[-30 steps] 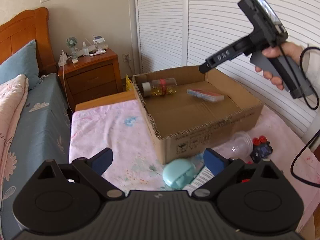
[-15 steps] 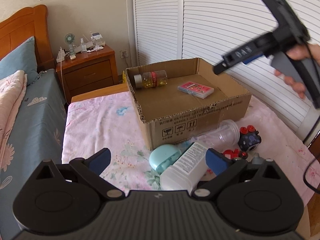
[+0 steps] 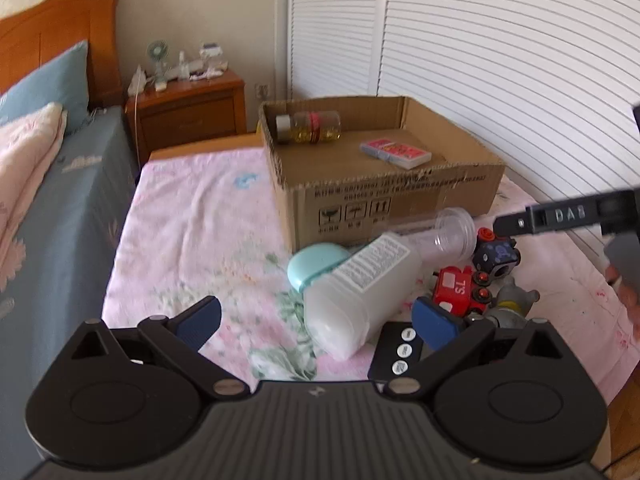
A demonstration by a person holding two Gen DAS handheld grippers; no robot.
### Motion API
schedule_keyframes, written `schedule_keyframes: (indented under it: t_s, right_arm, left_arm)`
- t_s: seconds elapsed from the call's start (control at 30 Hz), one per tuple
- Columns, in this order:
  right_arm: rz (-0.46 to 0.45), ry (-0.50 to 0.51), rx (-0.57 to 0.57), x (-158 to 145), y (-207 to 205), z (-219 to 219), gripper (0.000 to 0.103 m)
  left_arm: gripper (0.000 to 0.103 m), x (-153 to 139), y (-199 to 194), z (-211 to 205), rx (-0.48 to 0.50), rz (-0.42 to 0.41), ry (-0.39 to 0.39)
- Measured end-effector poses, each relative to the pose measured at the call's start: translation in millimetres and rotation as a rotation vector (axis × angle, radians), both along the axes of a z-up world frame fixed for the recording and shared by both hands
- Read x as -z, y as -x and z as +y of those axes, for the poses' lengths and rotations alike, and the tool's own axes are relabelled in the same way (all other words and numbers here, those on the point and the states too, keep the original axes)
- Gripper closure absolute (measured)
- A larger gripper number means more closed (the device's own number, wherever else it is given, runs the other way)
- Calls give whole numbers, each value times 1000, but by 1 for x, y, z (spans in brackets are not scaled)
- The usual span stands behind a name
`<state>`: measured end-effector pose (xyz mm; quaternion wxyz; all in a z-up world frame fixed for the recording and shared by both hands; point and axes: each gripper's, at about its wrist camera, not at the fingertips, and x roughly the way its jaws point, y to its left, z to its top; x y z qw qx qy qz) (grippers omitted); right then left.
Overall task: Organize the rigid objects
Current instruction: 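Move the left tool to the white plastic bottle while the right tool approaches the black toy block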
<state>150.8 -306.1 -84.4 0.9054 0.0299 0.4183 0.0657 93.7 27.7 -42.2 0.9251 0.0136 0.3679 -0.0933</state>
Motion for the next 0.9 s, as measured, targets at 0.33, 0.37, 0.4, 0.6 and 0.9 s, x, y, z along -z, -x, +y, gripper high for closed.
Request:
schedule_keyframes:
  t_s: [0.33,0.37,0.4,0.6,0.9]
  right_arm:
    - [76,84,-21,34,-13,11,0]
    - [78,89,-16,36,-14,9,0]
    - [83,107,-3,38,-16,7,0]
    - [86,132,-5,48,-14,-12,0]
    - [70,133,-58,48,-12,-17,0]
  left_arm:
    - [2,6,-1,-8,-19,33,7]
    - [2,6,-2,-8,-21,32,5]
    - [2,6,-3,-9,-23,33,4]
    - [2,4,-13,-18,-24,34,-3]
    - [2,3,-52,-52,10,18,-56]
